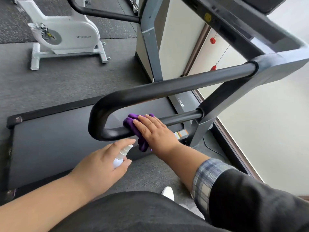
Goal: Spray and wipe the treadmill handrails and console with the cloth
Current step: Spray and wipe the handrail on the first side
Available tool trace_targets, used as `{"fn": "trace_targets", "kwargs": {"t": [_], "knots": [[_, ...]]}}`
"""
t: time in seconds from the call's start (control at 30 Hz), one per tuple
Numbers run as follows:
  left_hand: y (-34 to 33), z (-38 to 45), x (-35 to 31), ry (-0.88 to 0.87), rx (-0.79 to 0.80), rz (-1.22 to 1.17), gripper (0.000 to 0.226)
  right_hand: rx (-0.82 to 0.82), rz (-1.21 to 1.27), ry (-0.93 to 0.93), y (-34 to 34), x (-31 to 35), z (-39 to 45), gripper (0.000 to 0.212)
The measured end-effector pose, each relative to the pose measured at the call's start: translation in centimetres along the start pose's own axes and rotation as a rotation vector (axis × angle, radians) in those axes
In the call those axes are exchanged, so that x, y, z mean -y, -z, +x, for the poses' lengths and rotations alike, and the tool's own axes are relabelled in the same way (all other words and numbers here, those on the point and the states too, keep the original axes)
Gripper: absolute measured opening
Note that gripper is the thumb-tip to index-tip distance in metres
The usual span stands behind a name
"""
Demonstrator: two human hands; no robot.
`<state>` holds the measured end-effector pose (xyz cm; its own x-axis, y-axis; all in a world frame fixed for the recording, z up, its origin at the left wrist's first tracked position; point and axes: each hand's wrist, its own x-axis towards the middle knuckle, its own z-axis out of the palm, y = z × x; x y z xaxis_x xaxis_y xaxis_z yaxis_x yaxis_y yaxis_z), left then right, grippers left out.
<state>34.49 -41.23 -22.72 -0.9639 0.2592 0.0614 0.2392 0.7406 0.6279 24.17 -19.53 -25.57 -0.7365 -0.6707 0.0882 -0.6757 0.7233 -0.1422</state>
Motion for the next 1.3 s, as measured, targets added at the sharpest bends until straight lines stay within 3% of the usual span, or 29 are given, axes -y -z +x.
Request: {"fn": "trace_targets", "kwargs": {"t": [0.2,0.43,0.67,0.87,0.97,1.1,1.23,1.3], "knots": [[-0.5,-0.7,0.1,0.054,0.024,0.01,0.066,-0.026,-0.045,-0.147,0.4,-6.9,-2.2,0.072],[-0.3,-1.3,0.0,0.158,0.002,0.019,0.071,0.033,-0.083,-0.544,1.0,-14.9,-4.9,0.087],[-0.7,-1.8,0.2,0.167,0.033,-0.016,0.067,-0.024,-0.048,-0.582,-0.6,-13.3,-4.3,0.084],[-0.6,-2.3,0.7,0.173,0.107,-0.062,0.062,-0.058,0.059,-0.395,-0.1,-7.4,-2.2,0.081],[-0.3,-2.5,1.2,0.168,0.114,-0.064,0.06,-0.099,0.23,-0.31,-0.2,-1.7,0.0,0.072],[0.2,-3.6,2.4,0.192,0.143,-0.077,0.062,-0.242,0.676,-0.234,0.8,5.2,1.9,0.052],[0.8,-4.7,3.3,0.221,0.138,-0.102,0.062,-0.305,1.233,-0.373,1.5,9.0,2.7,0.033],[1.0,-5.0,3.7,0.226,0.112,-0.098,0.06,-0.351,1.469,-0.419,2.2,9.8,3.2,0.037]]}}
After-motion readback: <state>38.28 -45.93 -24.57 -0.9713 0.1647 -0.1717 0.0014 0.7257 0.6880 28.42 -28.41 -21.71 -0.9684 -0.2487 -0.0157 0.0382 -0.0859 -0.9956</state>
